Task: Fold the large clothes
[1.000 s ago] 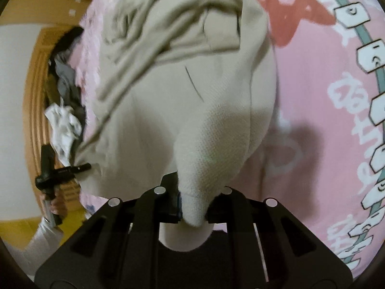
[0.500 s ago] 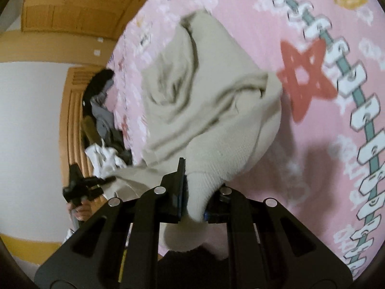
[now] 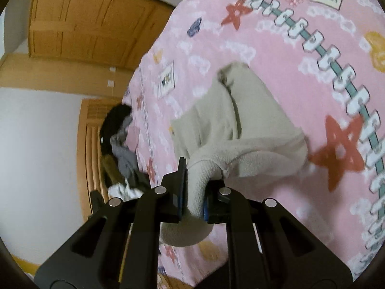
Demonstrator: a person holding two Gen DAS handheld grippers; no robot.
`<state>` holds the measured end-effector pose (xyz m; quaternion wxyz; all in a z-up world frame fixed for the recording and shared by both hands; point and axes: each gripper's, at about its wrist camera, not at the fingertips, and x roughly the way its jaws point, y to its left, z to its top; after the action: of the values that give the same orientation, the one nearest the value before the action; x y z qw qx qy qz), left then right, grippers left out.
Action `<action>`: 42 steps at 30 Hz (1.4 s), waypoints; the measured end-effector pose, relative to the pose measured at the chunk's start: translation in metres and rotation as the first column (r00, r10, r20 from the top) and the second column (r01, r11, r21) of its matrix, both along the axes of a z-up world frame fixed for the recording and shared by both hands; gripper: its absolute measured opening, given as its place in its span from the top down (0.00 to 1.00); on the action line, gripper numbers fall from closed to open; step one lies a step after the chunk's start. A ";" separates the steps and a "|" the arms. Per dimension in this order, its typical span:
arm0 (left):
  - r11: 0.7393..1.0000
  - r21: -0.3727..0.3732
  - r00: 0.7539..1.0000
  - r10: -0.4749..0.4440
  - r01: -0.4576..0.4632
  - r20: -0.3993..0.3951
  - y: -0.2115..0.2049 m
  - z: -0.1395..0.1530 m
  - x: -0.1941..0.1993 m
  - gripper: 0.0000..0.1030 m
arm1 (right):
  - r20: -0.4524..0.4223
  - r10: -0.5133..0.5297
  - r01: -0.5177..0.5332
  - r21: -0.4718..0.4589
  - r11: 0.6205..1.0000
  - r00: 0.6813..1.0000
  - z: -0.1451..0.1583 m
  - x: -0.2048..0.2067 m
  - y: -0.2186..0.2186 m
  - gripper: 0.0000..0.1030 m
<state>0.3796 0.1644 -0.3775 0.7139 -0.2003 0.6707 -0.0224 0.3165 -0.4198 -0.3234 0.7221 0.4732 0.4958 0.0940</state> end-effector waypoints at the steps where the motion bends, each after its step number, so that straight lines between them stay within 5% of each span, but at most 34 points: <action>1: 1.000 -0.010 1.000 -0.007 0.007 0.005 0.002 0.000 0.012 0.92 | -0.004 -0.022 0.022 0.006 1.000 1.000 -0.003 0.008 -0.002 0.90; 13: 0.988 -0.152 1.000 -0.014 0.013 -0.008 0.027 -0.034 0.168 0.92 | -0.082 -0.146 0.149 0.033 0.988 0.986 -0.049 0.150 -0.036 0.90; 20: 0.980 -0.192 0.977 0.003 -0.045 -0.215 0.027 -0.124 0.249 0.91 | -0.277 -0.170 0.174 -0.009 0.985 0.946 -0.133 0.233 -0.041 0.89; 24: 0.989 -0.147 0.958 -0.017 -0.027 -0.288 0.017 -0.174 0.274 0.90 | -0.362 -0.188 0.172 -0.077 0.982 0.913 -0.171 0.252 -0.038 0.89; 30: 0.984 -0.177 0.932 -0.063 -0.001 -0.358 0.010 -0.225 0.294 0.89 | -0.461 -0.275 0.340 0.062 0.938 0.844 -0.220 0.251 -0.059 0.84; 33: 0.976 -0.213 0.929 -0.110 0.035 -0.353 0.010 -0.240 0.300 0.88 | -0.436 -0.268 0.327 0.064 0.943 0.859 -0.221 0.254 -0.065 0.71; 34: 0.971 -0.237 0.928 -0.117 0.032 -0.355 0.011 -0.244 0.299 0.88 | -0.416 -0.271 0.329 0.074 0.942 0.868 -0.220 0.255 -0.067 0.51; 35: 0.961 -0.277 0.924 -0.119 0.015 -0.363 0.015 -0.247 0.296 0.86 | -0.389 -0.279 0.338 0.090 0.937 0.878 -0.217 0.255 -0.070 0.36; 36: 0.950 -0.313 0.923 -0.124 0.004 -0.363 0.018 -0.245 0.295 0.81 | -0.367 -0.295 0.352 0.098 0.931 0.882 -0.213 0.254 -0.073 0.35; 38: 0.924 -0.383 0.922 -0.160 0.014 -0.353 0.023 -0.235 0.293 0.52 | -0.335 -0.332 0.376 0.076 0.923 0.882 -0.202 0.248 -0.079 0.34; 39: 0.910 -0.414 0.919 -0.182 0.023 -0.349 0.027 -0.225 0.291 0.27 | -0.324 -0.343 0.386 0.076 0.919 0.882 -0.199 0.247 -0.079 0.34; 42: 0.903 -0.426 0.932 -0.204 0.061 -0.300 0.041 -0.184 0.292 0.17 | -0.248 -0.351 0.393 0.149 0.907 0.903 -0.187 0.232 -0.076 0.34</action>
<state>0.6719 0.2057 -0.5615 0.5272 -0.2995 0.7752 -0.1770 0.5489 -0.4962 -0.5101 0.6186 0.6354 0.4594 -0.0496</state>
